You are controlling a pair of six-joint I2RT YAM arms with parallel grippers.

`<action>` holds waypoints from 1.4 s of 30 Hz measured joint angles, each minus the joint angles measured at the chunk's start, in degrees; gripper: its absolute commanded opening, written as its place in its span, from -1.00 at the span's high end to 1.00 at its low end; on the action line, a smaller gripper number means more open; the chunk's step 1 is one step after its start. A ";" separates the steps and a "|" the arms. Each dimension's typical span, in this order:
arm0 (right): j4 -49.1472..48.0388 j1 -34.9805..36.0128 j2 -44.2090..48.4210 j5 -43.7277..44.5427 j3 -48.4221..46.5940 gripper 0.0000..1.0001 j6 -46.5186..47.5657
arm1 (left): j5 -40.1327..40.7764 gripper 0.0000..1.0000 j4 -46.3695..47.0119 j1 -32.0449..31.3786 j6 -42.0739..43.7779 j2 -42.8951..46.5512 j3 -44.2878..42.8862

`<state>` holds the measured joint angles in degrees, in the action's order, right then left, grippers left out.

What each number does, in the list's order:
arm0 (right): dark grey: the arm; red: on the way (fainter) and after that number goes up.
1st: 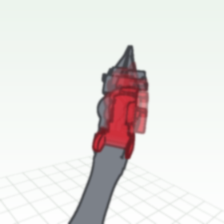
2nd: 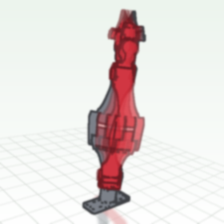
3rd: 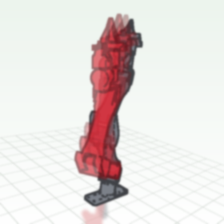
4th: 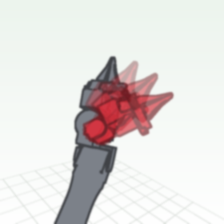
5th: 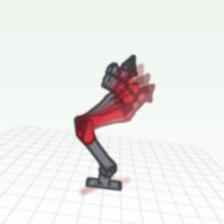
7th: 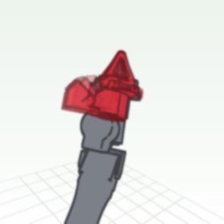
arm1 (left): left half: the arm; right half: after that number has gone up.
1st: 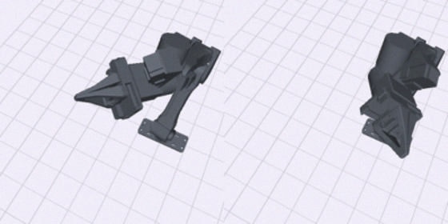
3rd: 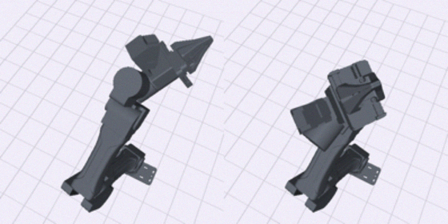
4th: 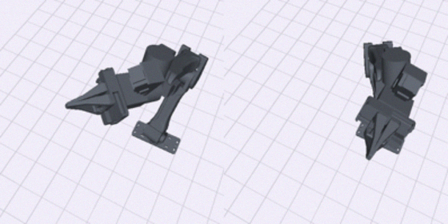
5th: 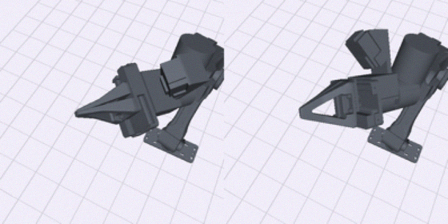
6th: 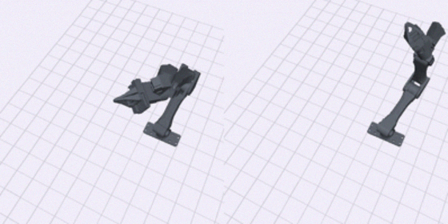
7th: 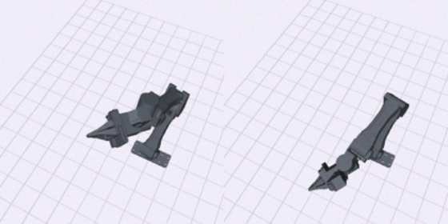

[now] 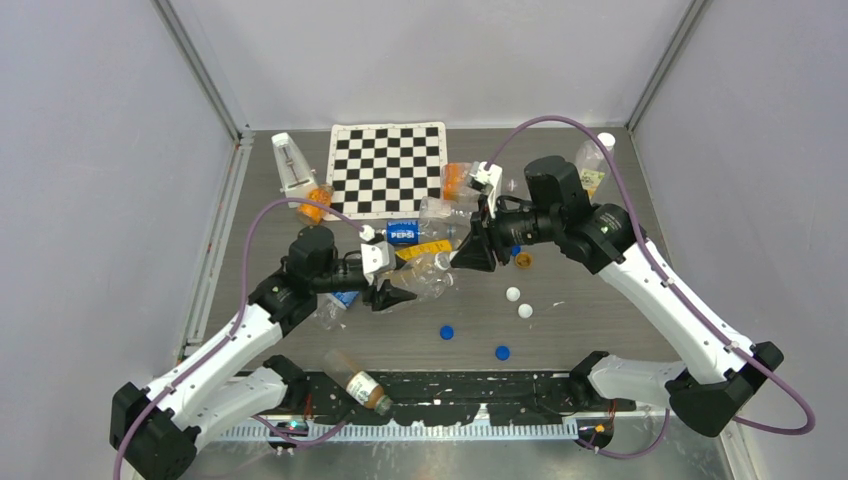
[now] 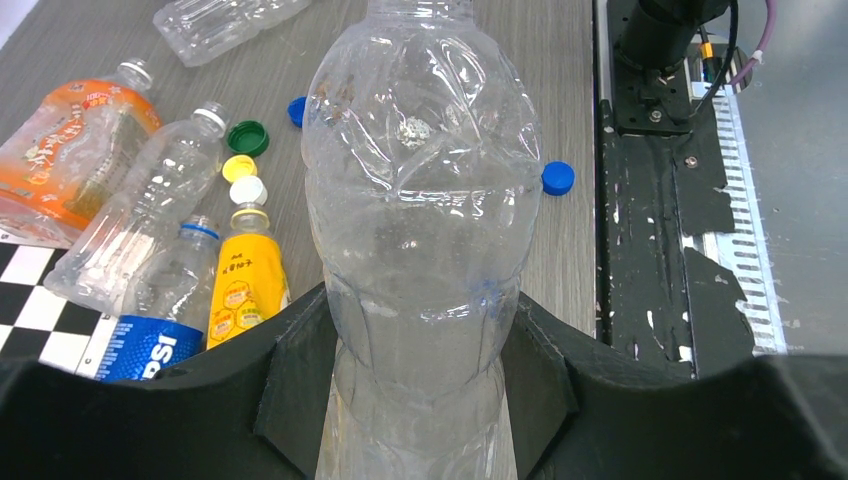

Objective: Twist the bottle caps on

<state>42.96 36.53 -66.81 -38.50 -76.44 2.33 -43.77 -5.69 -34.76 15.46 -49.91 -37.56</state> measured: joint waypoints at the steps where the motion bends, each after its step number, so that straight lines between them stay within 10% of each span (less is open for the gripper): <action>1: -0.28 0.00 0.00 -0.17 0.00 0.82 0.00 | -0.24 1.00 0.02 0.00 0.00 -0.13 0.00; 42: 7.54 -0.48 -10.84 -8.52 -5.01 0.79 8.50 | -2.91 1.00 -12.22 0.42 7.61 -6.80 -5.62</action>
<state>50.50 36.05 -77.65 -47.03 -81.45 10.83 -46.68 -17.91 -34.35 23.07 -56.71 -43.18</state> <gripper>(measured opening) 0.397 0.568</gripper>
